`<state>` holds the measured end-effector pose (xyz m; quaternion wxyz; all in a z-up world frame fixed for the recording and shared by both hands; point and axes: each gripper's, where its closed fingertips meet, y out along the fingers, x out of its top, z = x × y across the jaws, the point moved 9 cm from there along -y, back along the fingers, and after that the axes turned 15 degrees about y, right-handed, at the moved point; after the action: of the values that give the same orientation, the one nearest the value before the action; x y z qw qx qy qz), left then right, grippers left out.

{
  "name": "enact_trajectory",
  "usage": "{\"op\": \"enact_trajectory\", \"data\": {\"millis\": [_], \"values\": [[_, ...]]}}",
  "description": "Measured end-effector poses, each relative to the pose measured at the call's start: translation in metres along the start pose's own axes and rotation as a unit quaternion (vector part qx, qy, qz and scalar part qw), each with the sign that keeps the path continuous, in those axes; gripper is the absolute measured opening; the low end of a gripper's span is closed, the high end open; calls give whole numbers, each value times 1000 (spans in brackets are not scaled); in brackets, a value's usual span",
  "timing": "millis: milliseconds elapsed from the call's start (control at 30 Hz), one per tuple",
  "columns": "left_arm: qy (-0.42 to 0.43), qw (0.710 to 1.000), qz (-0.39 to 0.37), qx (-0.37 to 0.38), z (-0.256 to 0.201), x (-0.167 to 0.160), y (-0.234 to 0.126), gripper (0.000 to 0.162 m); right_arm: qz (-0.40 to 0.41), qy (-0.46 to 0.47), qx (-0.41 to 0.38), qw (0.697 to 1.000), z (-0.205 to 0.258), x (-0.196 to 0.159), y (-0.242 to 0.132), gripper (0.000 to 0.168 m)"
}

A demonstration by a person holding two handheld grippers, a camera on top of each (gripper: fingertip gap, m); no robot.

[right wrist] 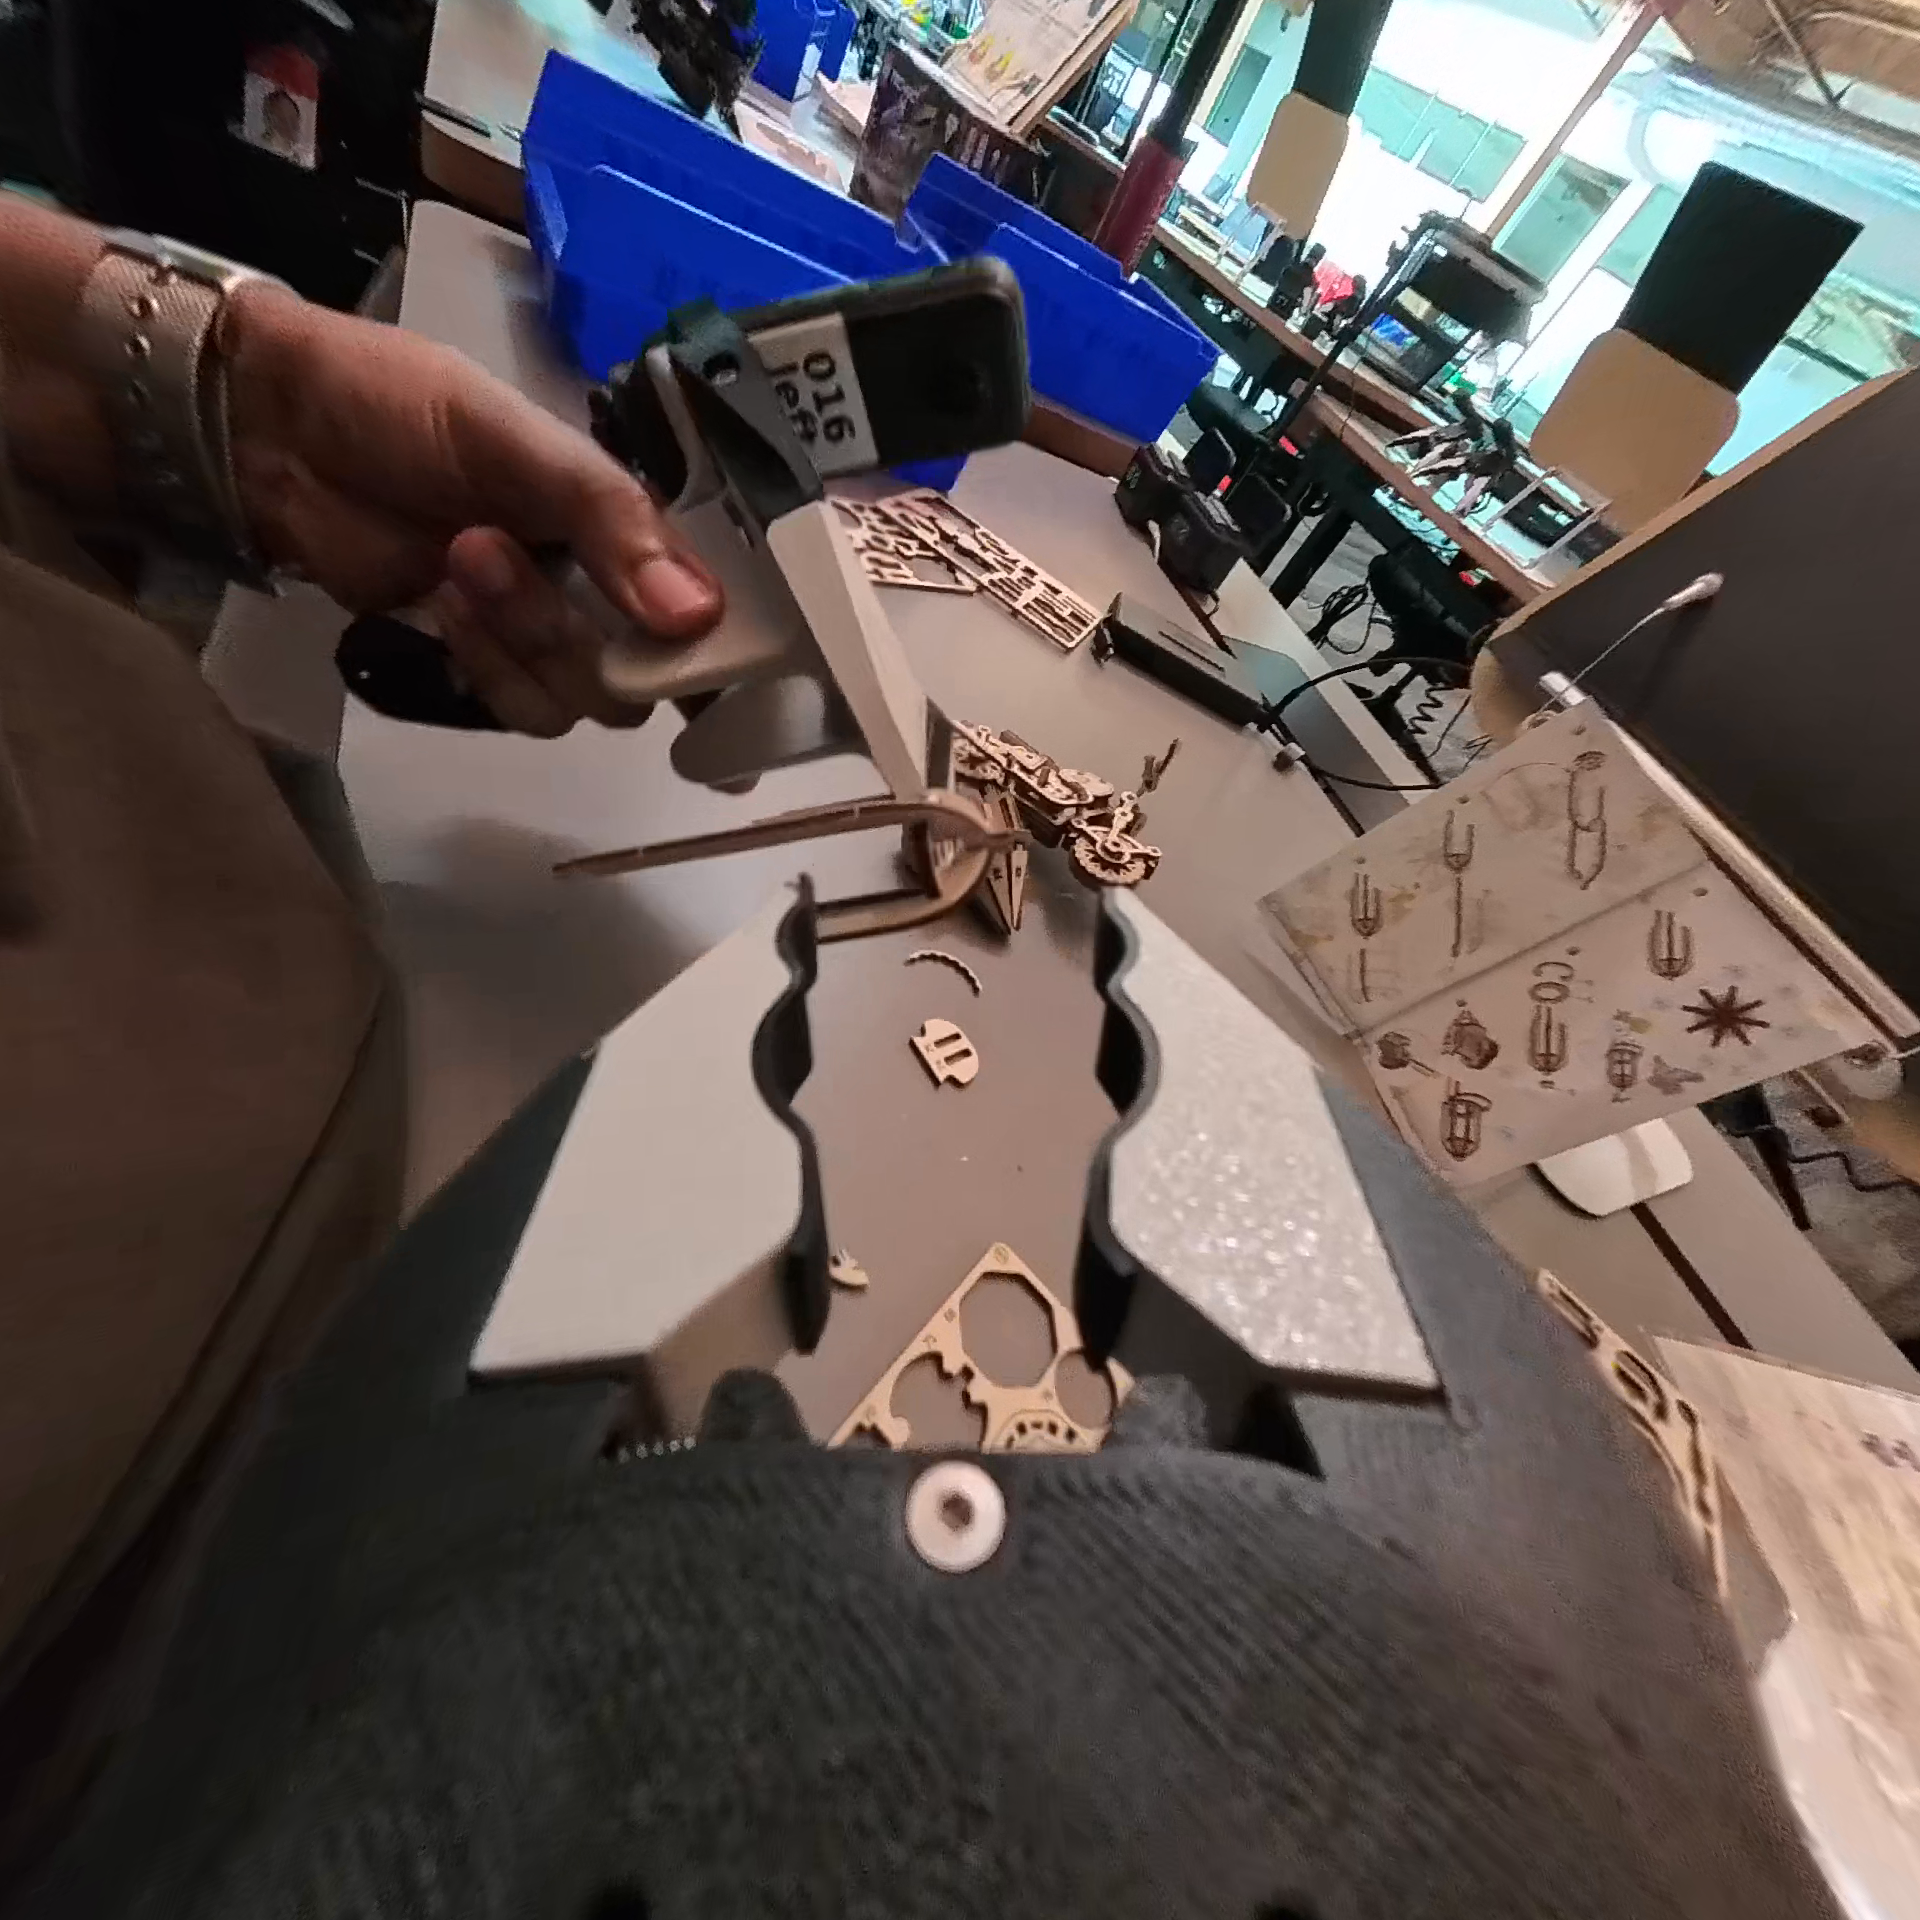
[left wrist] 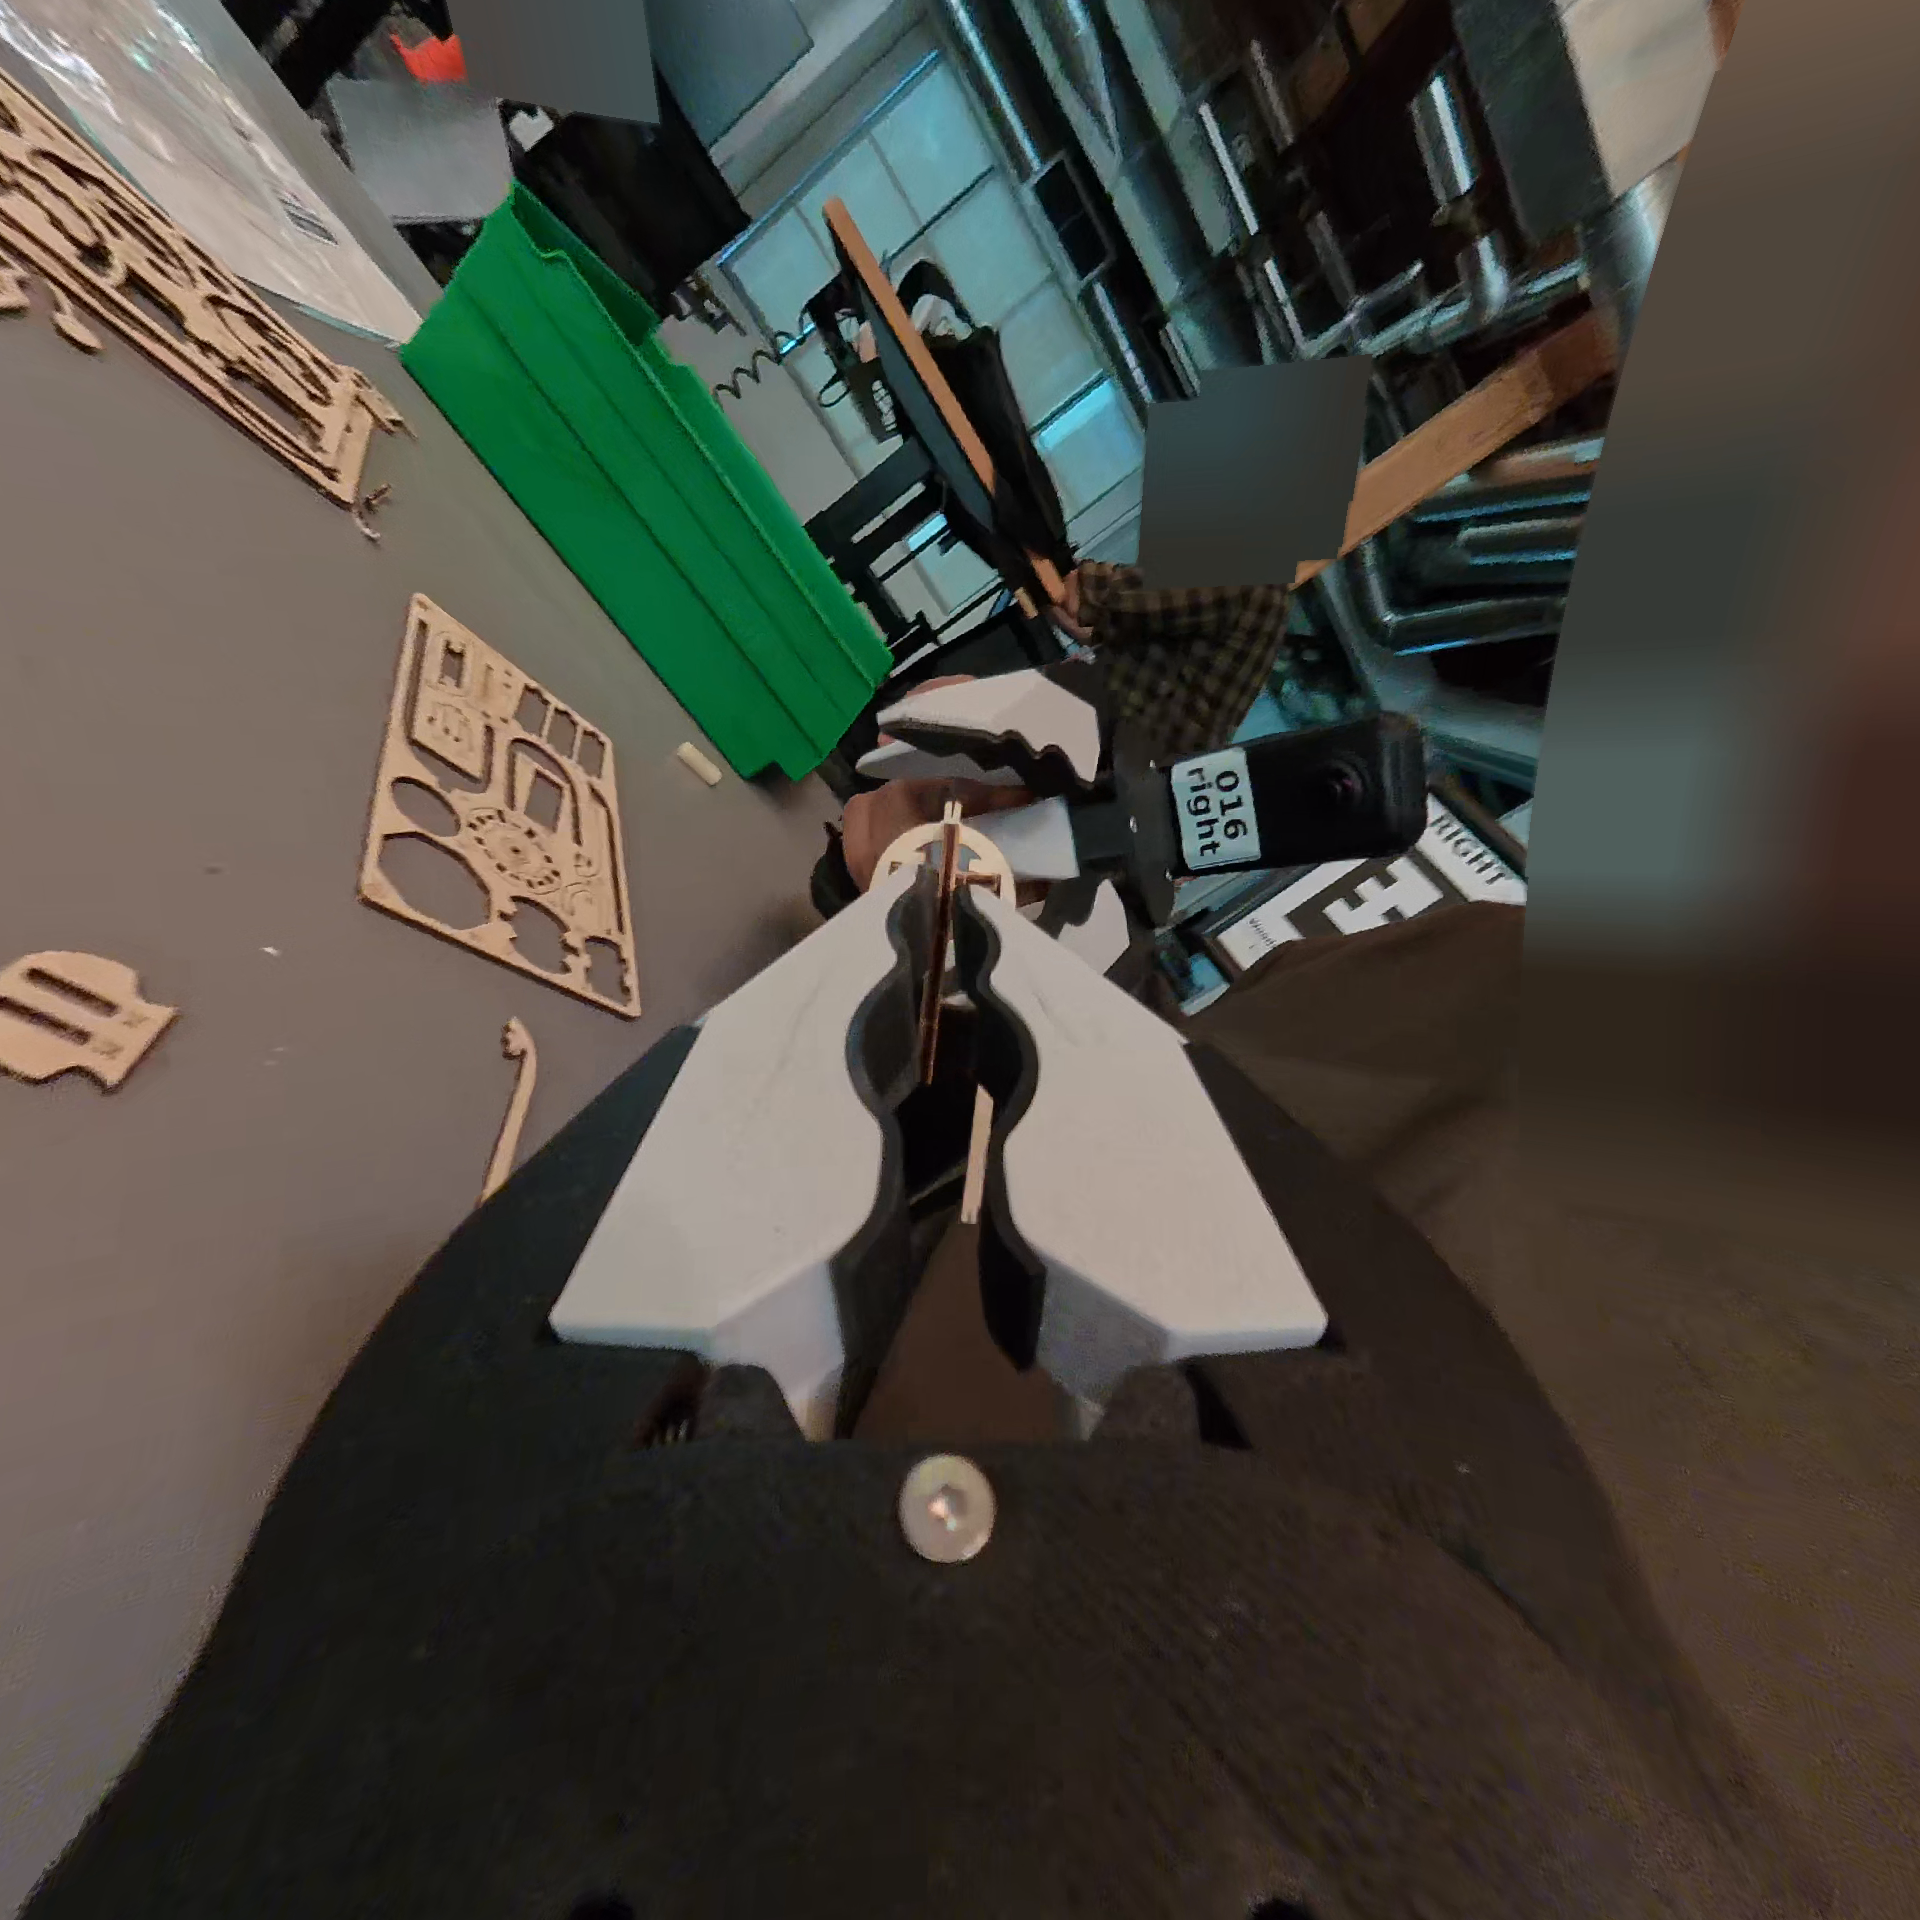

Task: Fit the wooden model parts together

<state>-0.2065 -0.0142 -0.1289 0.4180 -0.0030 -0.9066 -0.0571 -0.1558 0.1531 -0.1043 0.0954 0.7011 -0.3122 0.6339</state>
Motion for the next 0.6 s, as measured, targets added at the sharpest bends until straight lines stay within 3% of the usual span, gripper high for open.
{"op": "enact_trajectory", "data": {"millis": [100, 233, 367, 467, 600], "values": [[44, 998, 27, 22, -2, 6, -6, 1, 12, 33, 31, 999, -3, -6, -1, 54], [121, 989, 80, 27, -6, 17, -14, 1, 8, 149, 98, 984, -15, -8, -4, 56], [240, 954, 178, 14, -12, 16, -10, 2, -16, 251, 161, 954, -22, -4, -7, 43], [321, 913, 251, 2, -16, 11, -3, 2, -2, 252, 172, 952, -17, -4, -5, 41], [332, 907, 259, -26, -17, 14, 5, 2, 40, 216, 168, 961, -6, -7, 2, 42]]}}
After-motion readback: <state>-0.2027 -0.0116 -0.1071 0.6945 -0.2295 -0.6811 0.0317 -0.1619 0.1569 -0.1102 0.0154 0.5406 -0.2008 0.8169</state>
